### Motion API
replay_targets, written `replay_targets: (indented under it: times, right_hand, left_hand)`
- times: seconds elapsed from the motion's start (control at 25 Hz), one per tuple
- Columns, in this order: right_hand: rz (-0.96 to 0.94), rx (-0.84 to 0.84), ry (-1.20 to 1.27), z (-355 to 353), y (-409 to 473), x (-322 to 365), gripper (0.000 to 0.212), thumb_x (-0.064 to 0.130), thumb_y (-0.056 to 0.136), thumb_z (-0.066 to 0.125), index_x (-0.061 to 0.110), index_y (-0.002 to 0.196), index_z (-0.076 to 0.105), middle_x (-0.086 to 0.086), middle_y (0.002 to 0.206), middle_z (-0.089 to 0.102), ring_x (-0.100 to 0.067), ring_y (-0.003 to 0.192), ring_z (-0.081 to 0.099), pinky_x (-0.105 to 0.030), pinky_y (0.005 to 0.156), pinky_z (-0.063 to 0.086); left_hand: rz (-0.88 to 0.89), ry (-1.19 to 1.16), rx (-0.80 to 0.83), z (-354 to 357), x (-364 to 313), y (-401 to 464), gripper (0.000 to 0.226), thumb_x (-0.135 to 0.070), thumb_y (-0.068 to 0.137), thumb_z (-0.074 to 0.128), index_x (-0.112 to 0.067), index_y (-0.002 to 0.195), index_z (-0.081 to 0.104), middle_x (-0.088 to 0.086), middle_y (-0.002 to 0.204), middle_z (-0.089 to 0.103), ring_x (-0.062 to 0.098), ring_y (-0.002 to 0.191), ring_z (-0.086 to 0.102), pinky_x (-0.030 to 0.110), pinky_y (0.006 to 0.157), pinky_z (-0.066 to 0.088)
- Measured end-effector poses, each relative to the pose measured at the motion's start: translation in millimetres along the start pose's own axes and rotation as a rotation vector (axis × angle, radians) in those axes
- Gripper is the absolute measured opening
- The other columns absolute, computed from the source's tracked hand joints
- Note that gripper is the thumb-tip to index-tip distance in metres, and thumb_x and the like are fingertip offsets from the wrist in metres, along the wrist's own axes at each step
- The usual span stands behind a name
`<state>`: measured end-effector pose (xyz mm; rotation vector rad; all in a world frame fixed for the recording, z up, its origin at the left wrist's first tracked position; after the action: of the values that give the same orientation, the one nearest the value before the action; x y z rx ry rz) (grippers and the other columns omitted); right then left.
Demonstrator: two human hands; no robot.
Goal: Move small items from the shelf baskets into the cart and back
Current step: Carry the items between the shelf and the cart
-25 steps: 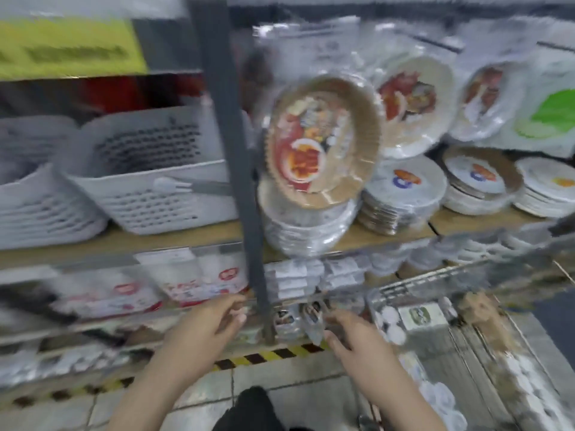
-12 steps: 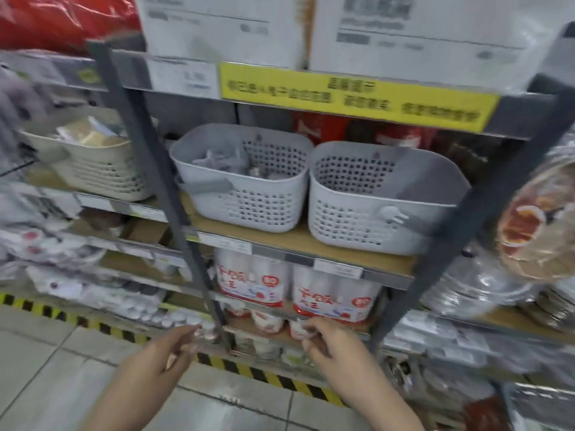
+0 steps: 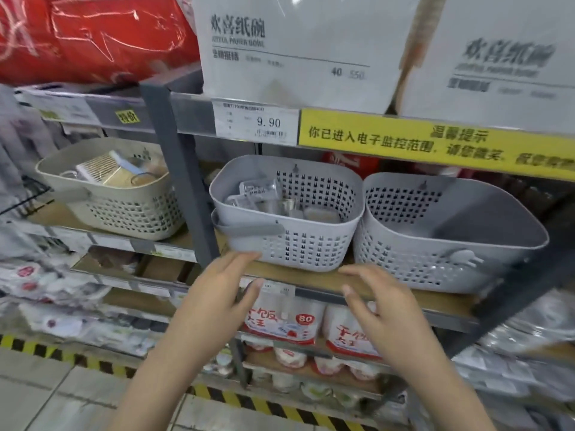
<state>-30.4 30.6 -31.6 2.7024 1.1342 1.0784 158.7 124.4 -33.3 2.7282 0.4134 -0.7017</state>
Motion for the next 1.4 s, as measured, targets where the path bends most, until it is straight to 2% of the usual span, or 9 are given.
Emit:
replay_targets:
  times: [0.12,0.28,0.4,0.48,0.56,0.72,0.92,1.12,1.4]
  right_hand:
    - [-0.049,-0.081,-0.023,-14,36,2,0.026,0.025,0.095,0.051,0.025,0.119,0.058,0.02,0.111,0.051,0.003,0.106,0.046,-0.012,0.09,0.032]
    - [-0.094,-0.108,-0.095,-12,83,-5,0.021,0.019,0.092,0.055,0.016,0.111,0.064,0.007,0.108,0.06,-0.011,0.103,0.054,-0.03,0.088,0.044]
    - [-0.172,-0.095,-0.209,-4,103,-7,0.01,0.015,0.09,0.059,0.019,0.081,0.06,0.011,0.079,0.053,-0.011,0.078,0.054,-0.033,0.078,0.045]
    - [-0.2,-0.095,-0.257,-2,106,-8,0.028,0.018,0.092,0.058,0.027,0.069,0.045,0.018,0.065,0.039,-0.004,0.065,0.041,-0.026,0.075,0.038]
    - [-0.19,-0.069,-0.29,-1,107,-9,0.034,0.02,0.09,0.06,0.028,0.065,0.038,0.017,0.059,0.037,-0.006,0.06,0.038,-0.024,0.064,0.038]
    - [-0.095,0.095,-0.39,5,118,-10,0.038,0.033,0.093,0.053,0.025,0.059,0.038,0.01,0.053,0.041,-0.011,0.053,0.043,-0.024,0.049,0.035]
    - [0.119,0.486,-0.3,34,154,-17,0.016,0.035,0.092,0.054,0.02,0.095,0.061,0.002,0.09,0.064,-0.015,0.082,0.06,-0.032,0.077,0.051]
    - [-0.04,0.67,-0.406,91,200,-24,0.059,0.014,0.078,0.069,0.026,0.131,0.045,0.0,0.123,0.054,-0.023,0.109,0.055,-0.034,0.089,0.049]
    - [-0.09,0.838,-0.489,120,198,-47,0.067,0.012,0.082,0.065,0.031,0.14,0.037,-0.003,0.146,0.032,-0.024,0.134,0.034,-0.039,0.108,0.035]
  left_hand:
    - [0.11,0.038,-0.098,-6,-12,43,0.043,-0.033,0.095,0.048,-0.02,0.136,0.045,-0.006,0.136,0.045,0.014,0.125,0.04,0.033,0.103,0.038]
    - [0.093,0.122,-0.106,-4,8,80,0.05,-0.043,0.089,0.036,-0.014,0.125,0.055,0.002,0.127,0.055,0.023,0.119,0.048,0.041,0.102,0.041]
    - [0.096,0.207,-0.14,-4,22,95,0.042,-0.04,0.09,0.036,-0.016,0.104,0.067,-0.002,0.103,0.066,0.022,0.102,0.059,0.05,0.101,0.041]
    - [0.093,0.182,-0.206,-7,24,101,0.036,-0.036,0.093,0.037,-0.019,0.085,0.068,-0.009,0.082,0.064,0.017,0.083,0.059,0.044,0.098,0.042]
    - [0.121,0.167,-0.24,-10,21,105,0.031,-0.031,0.093,0.041,-0.023,0.068,0.058,-0.016,0.064,0.048,0.014,0.064,0.049,0.036,0.076,0.045]
    - [0.167,0.124,-0.191,-16,20,114,0.037,-0.039,0.091,0.04,-0.031,0.056,0.03,-0.011,0.047,0.03,0.008,0.047,0.036,0.019,0.051,0.022]
    - [0.114,0.037,-0.083,-12,36,125,0.049,-0.056,0.084,0.038,-0.021,0.05,0.046,-0.009,0.044,0.038,0.008,0.046,0.043,0.016,0.044,0.024]
    - [0.074,-0.001,0.019,-10,40,129,0.048,-0.06,0.08,0.04,-0.023,0.052,0.053,-0.013,0.052,0.05,0.006,0.054,0.049,0.016,0.044,0.027]
    - [-0.009,-0.172,0.348,10,44,168,0.009,-0.027,0.081,0.071,-0.035,0.081,0.067,-0.02,0.076,0.065,-0.013,0.07,0.057,0.009,0.062,0.039]
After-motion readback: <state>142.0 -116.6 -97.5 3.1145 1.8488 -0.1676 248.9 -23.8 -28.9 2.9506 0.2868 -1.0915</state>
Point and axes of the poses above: each hand's wrist, its own y-axis towards the middle knuckle, its own z-axis out of the palm, x = y × z, the point moved 8 cm from there along y, towards the middle knuckle
